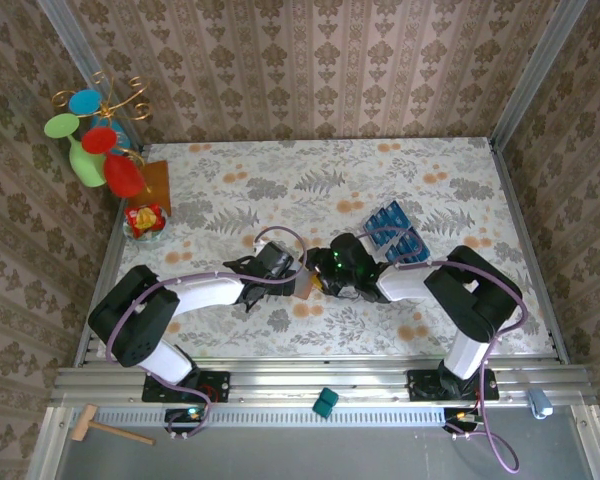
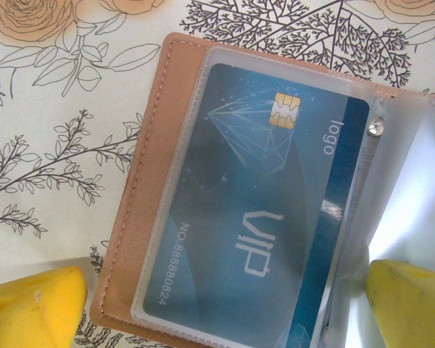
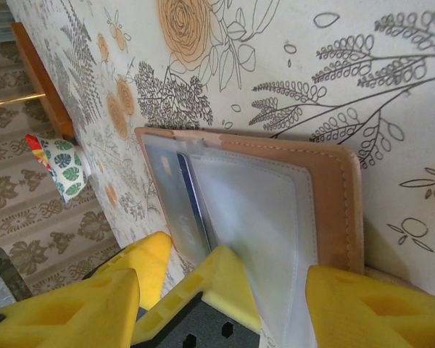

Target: Put the credit cards into the card holder

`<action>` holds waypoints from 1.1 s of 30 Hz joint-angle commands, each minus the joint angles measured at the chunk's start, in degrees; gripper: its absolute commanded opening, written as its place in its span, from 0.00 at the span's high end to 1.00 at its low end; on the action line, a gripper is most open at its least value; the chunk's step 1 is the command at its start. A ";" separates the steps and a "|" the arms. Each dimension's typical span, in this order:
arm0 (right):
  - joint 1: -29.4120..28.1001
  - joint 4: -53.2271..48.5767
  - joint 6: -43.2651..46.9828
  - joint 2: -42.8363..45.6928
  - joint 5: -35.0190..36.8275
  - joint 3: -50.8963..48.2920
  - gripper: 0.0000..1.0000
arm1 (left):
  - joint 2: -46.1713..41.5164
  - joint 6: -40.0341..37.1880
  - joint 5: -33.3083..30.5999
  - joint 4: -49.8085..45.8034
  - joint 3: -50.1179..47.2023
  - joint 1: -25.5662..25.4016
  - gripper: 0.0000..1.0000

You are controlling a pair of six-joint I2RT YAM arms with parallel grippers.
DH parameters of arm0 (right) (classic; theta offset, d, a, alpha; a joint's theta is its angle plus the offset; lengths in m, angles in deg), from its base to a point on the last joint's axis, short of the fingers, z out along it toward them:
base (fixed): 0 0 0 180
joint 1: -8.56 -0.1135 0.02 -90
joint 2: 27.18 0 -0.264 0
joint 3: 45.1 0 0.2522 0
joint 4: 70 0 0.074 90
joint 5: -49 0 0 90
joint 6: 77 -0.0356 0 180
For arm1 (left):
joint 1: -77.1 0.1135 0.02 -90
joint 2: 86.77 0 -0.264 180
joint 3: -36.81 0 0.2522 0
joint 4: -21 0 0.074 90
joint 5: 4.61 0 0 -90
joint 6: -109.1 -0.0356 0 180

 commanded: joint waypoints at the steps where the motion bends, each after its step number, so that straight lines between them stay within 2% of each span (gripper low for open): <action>1: -0.64 2.02 -1.78 -1.00 0.64 1.04 0.37 | -0.51 0.29 0.40 -0.99 -0.94 0.29 0.00; 24: -1.28 3.58 -3.06 -5.48 -0.51 2.62 0.37 | -1.22 0.14 0.63 -0.97 -1.08 0.40 0.00; 30: -1.26 -1.20 -0.78 -5.19 -0.65 4.55 0.37 | -7.00 -0.94 1.22 -3.73 0.29 0.94 0.00; 33: -1.11 -3.68 0.27 -5.39 -0.87 5.57 0.37 | -10.51 -0.66 1.60 -6.93 1.14 3.30 0.00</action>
